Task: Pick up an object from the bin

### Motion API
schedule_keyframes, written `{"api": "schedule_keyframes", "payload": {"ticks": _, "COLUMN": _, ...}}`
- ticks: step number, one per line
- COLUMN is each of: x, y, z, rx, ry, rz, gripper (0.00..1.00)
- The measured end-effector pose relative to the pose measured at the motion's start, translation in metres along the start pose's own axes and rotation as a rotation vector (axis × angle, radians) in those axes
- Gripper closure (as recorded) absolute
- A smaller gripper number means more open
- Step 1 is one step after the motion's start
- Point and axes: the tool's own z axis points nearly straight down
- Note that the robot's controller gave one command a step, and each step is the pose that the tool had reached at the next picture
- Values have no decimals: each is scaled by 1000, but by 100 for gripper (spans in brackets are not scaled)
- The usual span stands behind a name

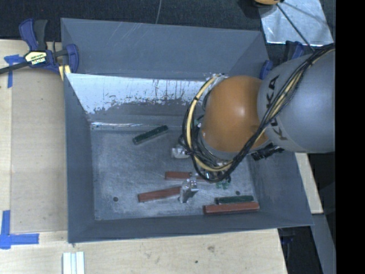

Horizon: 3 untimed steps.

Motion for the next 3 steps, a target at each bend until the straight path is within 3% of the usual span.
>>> {"api": "schedule_keyframes", "payload": {"ticks": 1, "x": -2, "y": 0, "z": -4, "rx": -1, "ry": -8, "rz": 2, "gripper": 0}}
{"api": "schedule_keyframes", "payload": {"ticks": 2, "x": -15, "y": 17, "z": 65, "rx": -5, "ry": -32, "rz": -9, "gripper": 100}}
{"api": "schedule_keyframes", "payload": {"ticks": 3, "x": -15, "y": 17, "z": 65, "rx": -5, "ry": -32, "rz": -9, "gripper": 100}}
